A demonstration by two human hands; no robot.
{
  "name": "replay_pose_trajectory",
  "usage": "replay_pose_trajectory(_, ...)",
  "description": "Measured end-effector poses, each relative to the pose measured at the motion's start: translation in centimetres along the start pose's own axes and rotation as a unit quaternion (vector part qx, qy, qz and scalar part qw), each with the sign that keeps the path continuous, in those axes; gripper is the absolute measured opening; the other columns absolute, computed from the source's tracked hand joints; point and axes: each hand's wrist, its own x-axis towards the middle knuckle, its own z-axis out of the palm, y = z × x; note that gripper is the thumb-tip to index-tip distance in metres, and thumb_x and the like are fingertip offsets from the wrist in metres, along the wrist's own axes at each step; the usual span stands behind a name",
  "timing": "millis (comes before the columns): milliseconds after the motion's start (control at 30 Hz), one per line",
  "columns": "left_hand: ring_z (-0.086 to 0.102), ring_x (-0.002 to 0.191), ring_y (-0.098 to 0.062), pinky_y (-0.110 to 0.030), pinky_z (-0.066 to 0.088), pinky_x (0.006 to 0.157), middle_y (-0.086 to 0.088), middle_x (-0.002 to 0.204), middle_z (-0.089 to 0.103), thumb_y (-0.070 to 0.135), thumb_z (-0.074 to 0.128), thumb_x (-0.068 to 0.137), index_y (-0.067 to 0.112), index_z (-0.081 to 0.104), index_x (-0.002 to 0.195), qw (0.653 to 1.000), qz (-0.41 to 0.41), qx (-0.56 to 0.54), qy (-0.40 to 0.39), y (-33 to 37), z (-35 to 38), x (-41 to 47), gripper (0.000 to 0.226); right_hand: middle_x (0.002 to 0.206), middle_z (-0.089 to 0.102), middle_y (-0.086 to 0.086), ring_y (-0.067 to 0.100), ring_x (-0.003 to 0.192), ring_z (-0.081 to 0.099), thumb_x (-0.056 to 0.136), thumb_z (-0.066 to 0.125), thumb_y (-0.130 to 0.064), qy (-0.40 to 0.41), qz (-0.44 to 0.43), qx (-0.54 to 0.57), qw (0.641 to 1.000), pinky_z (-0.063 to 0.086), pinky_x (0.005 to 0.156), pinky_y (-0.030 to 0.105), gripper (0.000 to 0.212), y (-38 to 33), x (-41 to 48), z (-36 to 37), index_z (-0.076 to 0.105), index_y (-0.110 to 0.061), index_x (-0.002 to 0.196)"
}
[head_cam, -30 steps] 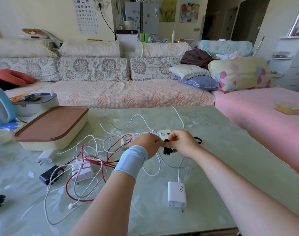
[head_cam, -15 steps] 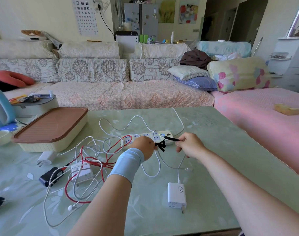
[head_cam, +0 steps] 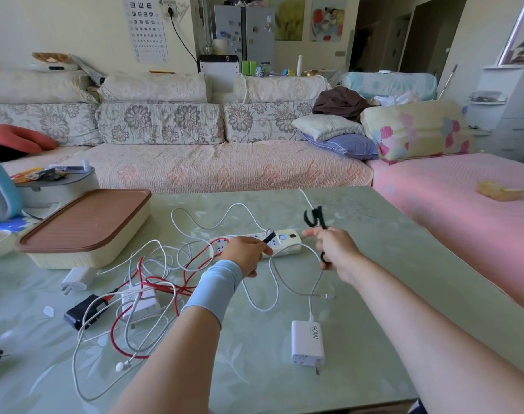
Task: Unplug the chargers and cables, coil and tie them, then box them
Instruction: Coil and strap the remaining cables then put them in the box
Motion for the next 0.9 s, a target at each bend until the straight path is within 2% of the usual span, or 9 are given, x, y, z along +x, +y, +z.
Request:
replay_pose_trajectory(133,0.038,0.048,-0.017,-0.022,0.036,0.047,0.000,0.060,0.048,0.012,0.049,0.089,0.018,0.068,0.079,0.999,0.025,0.002,-0.023,0.1,1.1,-0.1,0.023,0.053,0.039,-0.005,0.011,0.035,0.022,0.086,0.036,-0.004,-0.053,0.012,-0.012,0.998,0.035,0.045,0.022,0.038,0.2,0.0,0.6,0.070,-0.018,0.095)
replay_pose_trajectory(267,0.043,0.045,-0.020,-0.023,0.043,0.048,-0.002,0.061,0.058,0.009,0.037,0.092,0.014,0.060,0.085,0.998,0.035,-0.010,-0.047,0.2,1.7,-0.3,0.025,0.075,0.063,0.005,0.021,0.059,0.052,0.090,0.049,-0.010,0.027,-0.017,-0.121,0.992,0.040,0.055,0.029,0.021,1.3,2.1,-1.2,0.069,-0.011,0.093)
replay_pose_trajectory(400,0.053,0.046,-0.021,-0.025,0.046,0.053,-0.001,0.065,0.067,0.011,0.039,0.094,0.014,0.056,0.082,0.995,0.037,-0.057,-0.072,0.4,2.5,-0.3,0.021,0.112,0.067,0.018,0.035,0.105,0.063,0.091,0.050,-0.008,0.054,-0.042,-0.399,0.915,0.044,0.075,0.030,0.025,3.2,3.7,-3.8,0.065,0.000,0.109)
replay_pose_trajectory(467,0.057,0.055,-0.018,-0.025,0.045,0.059,0.001,0.074,0.070,0.013,0.044,0.096,0.016,0.062,0.081,0.992,0.045,-0.071,-0.094,0.5,2.9,-0.3,0.023,0.112,0.065,0.018,0.035,0.104,0.062,0.087,0.049,-0.005,0.033,-0.046,-0.477,0.877,0.043,0.073,0.026,0.028,4.0,4.2,-4.3,0.063,-0.003,0.111)
replay_pose_trajectory(533,0.059,0.067,-0.018,-0.024,0.041,0.063,0.003,0.081,0.070,0.017,0.049,0.097,0.020,0.068,0.083,0.989,0.047,-0.096,-0.104,0.4,3.1,-0.2,0.024,0.093,0.065,0.014,0.033,0.086,0.060,0.080,0.049,-0.003,0.024,-0.045,-0.509,0.859,0.042,0.068,0.025,0.022,4.2,4.4,-4.6,0.065,-0.009,0.094)
replay_pose_trajectory(667,0.064,0.072,-0.020,-0.027,0.041,0.067,0.003,0.083,0.071,0.020,0.050,0.099,0.019,0.070,0.099,0.974,0.020,-0.195,-0.117,0.1,2.6,0.1,0.021,0.064,0.039,0.009,0.032,0.070,0.041,0.067,0.044,0.003,0.041,-0.100,-0.499,0.860,0.031,0.054,0.028,0.023,3.3,4.1,-4.5,0.045,-0.019,0.058)
replay_pose_trajectory(733,0.068,0.073,-0.021,-0.033,0.045,0.078,0.002,0.086,0.073,0.020,0.050,0.100,0.017,0.069,0.104,0.960,0.009,-0.252,-0.122,-0.1,2.4,0.3,0.020,0.088,0.065,0.010,0.037,0.090,0.056,0.075,0.047,-0.003,0.056,-0.158,-0.458,0.873,0.046,0.073,0.032,0.036,2.5,3.3,-4.0,0.071,-0.031,0.078)
replay_pose_trajectory(800,0.069,0.081,-0.021,-0.040,0.048,0.091,0.000,0.097,0.072,0.020,0.052,0.099,0.017,0.070,0.103,0.947,0.007,-0.297,-0.118,0.0,2.3,0.3,0.019,0.114,0.071,-0.004,0.026,0.111,0.059,0.082,0.051,-0.012,0.055,-0.212,-0.420,0.881,0.047,0.094,0.037,0.038,1.4,2.2,-2.8,0.075,-0.034,0.102)
replay_pose_trajectory(900,0.065,0.086,-0.020,-0.043,0.054,0.090,0.002,0.092,0.066,0.020,0.054,0.098,0.019,0.071,0.104,0.936,0.022,-0.337,-0.103,0.4,2.5,0.0,0.018,0.088,0.077,-0.003,0.011,0.081,0.068,0.091,0.051,-0.020,-0.102,-0.169,-0.188,0.962,0.049,0.074,0.025,0.027,-0.7,-0.6,-0.8,0.078,-0.022,0.086)
